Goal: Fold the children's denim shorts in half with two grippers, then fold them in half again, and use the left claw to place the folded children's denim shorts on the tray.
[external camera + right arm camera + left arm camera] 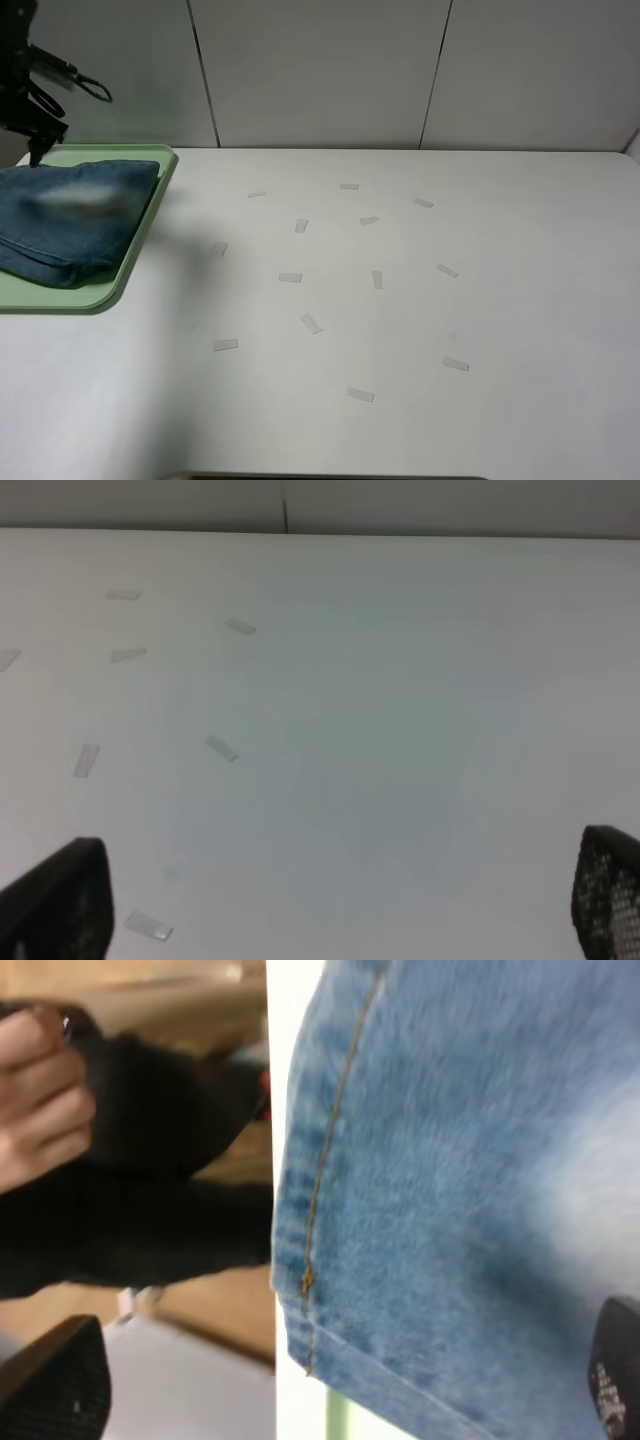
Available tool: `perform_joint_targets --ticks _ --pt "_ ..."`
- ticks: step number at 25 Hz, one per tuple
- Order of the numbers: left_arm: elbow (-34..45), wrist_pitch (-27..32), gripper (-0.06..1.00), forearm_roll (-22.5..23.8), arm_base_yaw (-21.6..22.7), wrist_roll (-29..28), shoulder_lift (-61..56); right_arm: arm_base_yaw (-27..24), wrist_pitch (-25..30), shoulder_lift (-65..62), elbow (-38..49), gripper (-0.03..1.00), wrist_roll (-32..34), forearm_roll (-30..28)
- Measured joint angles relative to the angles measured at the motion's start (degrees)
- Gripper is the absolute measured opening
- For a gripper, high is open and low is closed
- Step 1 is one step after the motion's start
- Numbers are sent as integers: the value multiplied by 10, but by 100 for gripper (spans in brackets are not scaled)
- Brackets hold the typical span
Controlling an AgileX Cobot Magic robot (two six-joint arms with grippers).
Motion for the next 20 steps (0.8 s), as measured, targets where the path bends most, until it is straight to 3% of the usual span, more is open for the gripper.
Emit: perform_joint_targets --ticks 6,9,16,20 --pt "5 -15 95 -33 -1 0 -84 0 0 0 0 69 0 0" --pt "47 -50 95 -54 -1 6 -145 0 0 0 0 69 0 0" --pt "317 -271 95 -102 -1 24 -389 0 0 0 0 69 0 0" --pt "424 -308 95 -119 -1 23 -520 0 0 0 0 69 0 0"
